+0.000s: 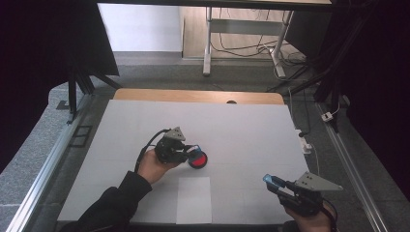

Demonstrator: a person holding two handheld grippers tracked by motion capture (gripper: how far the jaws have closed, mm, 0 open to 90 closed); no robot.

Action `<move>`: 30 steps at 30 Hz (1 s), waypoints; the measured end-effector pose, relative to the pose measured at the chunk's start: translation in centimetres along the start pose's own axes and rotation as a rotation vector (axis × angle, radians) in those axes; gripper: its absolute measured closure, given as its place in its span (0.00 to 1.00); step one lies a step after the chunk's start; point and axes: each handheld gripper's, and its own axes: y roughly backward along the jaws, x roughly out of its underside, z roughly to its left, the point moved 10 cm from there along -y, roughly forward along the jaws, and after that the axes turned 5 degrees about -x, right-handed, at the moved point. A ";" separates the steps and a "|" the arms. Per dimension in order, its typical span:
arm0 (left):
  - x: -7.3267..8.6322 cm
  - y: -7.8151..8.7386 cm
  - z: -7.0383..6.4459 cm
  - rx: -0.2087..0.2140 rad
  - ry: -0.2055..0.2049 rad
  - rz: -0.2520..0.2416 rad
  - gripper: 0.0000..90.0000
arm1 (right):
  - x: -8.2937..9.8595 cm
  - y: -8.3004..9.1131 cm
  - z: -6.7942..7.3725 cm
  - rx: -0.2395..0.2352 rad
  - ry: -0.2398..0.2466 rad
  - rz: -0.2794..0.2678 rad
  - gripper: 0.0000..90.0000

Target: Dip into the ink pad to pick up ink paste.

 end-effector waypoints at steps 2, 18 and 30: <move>0.0 -0.3 0.2 -0.005 0.003 0.004 0.77 | 0.0 0.0 0.0 0.001 0.000 0.000 0.76; 0.5 -2.8 0.7 -0.028 -0.008 0.046 0.77 | 0.0 0.0 0.0 0.003 0.006 0.006 0.76; 1.2 -3.7 1.0 -0.046 0.002 0.068 0.77 | 0.0 0.0 0.1 0.002 0.011 0.007 0.76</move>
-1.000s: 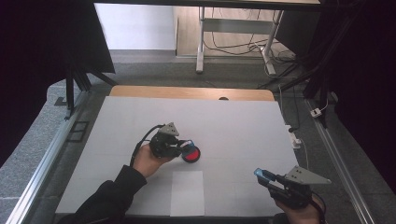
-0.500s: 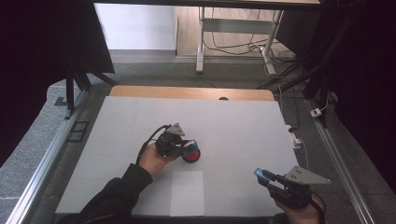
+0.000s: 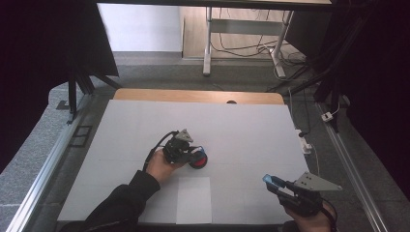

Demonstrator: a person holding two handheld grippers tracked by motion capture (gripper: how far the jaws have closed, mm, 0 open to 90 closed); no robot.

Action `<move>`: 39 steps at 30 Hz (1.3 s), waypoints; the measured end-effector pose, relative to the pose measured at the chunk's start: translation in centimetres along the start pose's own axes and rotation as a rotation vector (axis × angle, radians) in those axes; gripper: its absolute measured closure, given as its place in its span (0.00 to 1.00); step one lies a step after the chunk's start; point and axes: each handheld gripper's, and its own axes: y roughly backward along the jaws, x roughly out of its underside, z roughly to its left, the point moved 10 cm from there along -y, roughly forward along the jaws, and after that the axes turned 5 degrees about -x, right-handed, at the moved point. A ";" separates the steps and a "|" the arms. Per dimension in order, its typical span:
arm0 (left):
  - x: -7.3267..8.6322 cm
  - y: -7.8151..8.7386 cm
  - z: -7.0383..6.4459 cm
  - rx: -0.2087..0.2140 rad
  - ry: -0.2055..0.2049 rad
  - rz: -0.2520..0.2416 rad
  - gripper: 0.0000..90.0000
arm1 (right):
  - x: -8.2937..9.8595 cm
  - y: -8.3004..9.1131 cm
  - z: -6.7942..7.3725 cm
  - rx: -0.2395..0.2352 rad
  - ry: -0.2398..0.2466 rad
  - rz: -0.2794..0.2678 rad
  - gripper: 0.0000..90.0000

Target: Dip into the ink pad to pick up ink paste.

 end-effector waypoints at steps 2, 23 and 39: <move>0.0 -0.1 0.0 -0.005 -0.003 0.003 0.77 | 0.0 0.0 0.0 0.000 0.001 -0.001 0.76; 0.2 -0.5 -0.2 -0.040 -0.026 0.039 0.77 | 0.0 0.0 0.1 0.001 0.006 -0.001 0.76; 0.2 -0.6 -0.2 -0.047 -0.001 0.060 0.78 | -0.1 -0.1 0.1 -0.003 0.006 -0.001 0.76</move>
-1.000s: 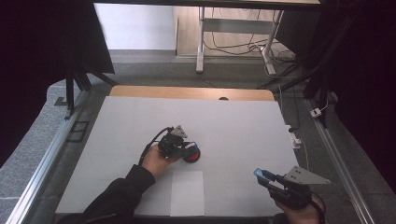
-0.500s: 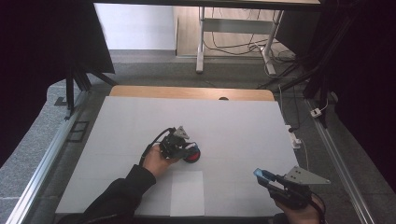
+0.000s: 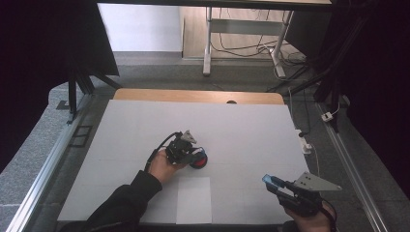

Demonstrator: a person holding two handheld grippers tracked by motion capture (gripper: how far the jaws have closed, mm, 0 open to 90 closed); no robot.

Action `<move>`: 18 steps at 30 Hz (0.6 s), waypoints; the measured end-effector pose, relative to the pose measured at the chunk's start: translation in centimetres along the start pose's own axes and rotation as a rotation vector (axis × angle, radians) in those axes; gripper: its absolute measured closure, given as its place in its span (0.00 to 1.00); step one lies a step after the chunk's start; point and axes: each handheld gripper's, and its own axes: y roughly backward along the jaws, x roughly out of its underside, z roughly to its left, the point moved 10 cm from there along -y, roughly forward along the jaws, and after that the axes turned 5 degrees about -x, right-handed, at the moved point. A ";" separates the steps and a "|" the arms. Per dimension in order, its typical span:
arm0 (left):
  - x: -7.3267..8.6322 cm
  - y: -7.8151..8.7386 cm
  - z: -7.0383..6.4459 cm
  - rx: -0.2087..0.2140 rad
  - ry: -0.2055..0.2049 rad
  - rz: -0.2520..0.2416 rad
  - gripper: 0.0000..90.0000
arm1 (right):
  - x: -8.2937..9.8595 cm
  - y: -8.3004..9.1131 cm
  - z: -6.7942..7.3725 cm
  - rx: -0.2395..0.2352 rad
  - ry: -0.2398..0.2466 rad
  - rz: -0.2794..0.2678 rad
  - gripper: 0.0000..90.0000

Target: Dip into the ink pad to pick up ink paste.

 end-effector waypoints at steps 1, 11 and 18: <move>0.0 0.0 0.0 0.001 0.002 -0.001 0.78 | 0.0 0.0 0.0 0.000 0.000 0.001 0.76; -0.1 0.3 0.3 0.025 0.044 -0.023 0.77 | -0.1 0.1 -0.1 0.003 0.000 -0.004 0.76; -0.9 1.4 0.3 0.020 0.036 -0.045 0.77 | -0.1 0.1 -0.1 0.004 -0.001 -0.008 0.76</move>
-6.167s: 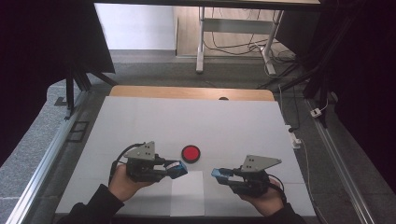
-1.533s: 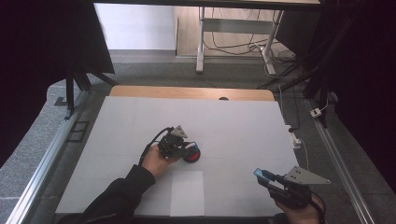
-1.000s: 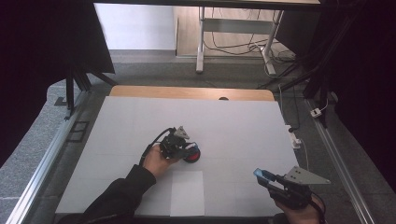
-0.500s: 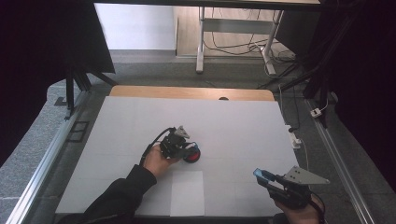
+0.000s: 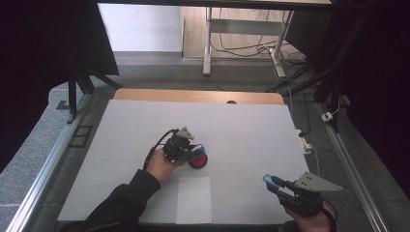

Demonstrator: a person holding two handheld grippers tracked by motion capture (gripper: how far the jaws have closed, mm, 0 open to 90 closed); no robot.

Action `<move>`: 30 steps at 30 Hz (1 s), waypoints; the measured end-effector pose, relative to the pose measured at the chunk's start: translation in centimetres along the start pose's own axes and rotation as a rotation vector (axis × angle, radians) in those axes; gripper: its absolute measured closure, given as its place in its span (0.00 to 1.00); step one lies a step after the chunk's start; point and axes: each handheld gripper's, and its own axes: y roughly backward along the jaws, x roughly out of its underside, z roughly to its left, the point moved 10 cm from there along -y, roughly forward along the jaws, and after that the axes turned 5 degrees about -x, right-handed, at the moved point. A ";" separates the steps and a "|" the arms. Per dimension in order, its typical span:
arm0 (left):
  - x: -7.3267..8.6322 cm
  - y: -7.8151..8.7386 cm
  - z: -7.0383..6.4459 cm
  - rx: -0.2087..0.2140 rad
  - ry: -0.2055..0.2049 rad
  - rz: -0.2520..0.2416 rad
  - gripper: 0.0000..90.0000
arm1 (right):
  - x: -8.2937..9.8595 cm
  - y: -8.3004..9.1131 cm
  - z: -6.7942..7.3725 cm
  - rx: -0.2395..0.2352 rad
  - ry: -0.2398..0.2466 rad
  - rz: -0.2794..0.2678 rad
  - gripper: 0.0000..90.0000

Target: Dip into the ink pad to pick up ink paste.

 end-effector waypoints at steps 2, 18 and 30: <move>-0.1 0.1 0.0 -0.001 0.001 0.001 0.77 | 0.0 0.0 0.0 -0.001 0.001 0.003 0.76; 0.5 -0.9 -0.1 -0.026 -0.018 0.066 0.77 | 0.1 -0.1 0.0 -0.004 0.000 0.006 0.76; 0.8 -1.3 -0.3 -0.034 -0.034 0.068 0.77 | 0.1 -0.1 0.0 -0.002 0.000 0.007 0.76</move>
